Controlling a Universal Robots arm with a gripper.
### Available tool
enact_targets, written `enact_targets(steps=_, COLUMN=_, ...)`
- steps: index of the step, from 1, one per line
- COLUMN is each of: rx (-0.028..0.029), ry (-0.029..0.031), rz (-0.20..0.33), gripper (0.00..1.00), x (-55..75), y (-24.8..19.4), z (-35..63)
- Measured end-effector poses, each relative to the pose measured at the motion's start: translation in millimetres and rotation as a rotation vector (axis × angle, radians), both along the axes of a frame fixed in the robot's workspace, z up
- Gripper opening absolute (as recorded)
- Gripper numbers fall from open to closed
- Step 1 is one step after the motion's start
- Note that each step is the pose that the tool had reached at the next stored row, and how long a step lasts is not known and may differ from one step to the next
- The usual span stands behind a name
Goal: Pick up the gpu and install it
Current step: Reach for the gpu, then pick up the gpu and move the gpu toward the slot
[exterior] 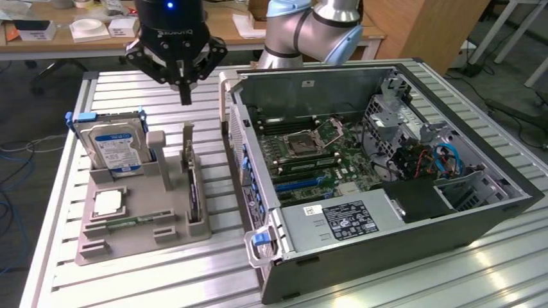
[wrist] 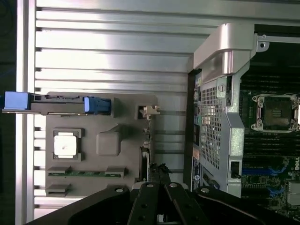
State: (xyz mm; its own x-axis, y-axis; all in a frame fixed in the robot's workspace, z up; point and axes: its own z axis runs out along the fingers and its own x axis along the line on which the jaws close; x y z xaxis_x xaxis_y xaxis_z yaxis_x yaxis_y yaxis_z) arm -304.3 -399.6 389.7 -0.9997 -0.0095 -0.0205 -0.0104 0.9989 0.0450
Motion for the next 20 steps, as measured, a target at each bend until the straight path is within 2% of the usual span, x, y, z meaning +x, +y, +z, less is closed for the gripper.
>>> enact_targets(steps=5, rx=0.0000, ry=0.0002, rz=0.003, gripper=0.10, x=-8.6, y=-0.1, z=-0.3)
enact_targets(steps=20, rx=-0.0003, ry=0.0003, rz=0.003, gripper=0.10, x=-8.7, y=-1.1, z=-0.3)
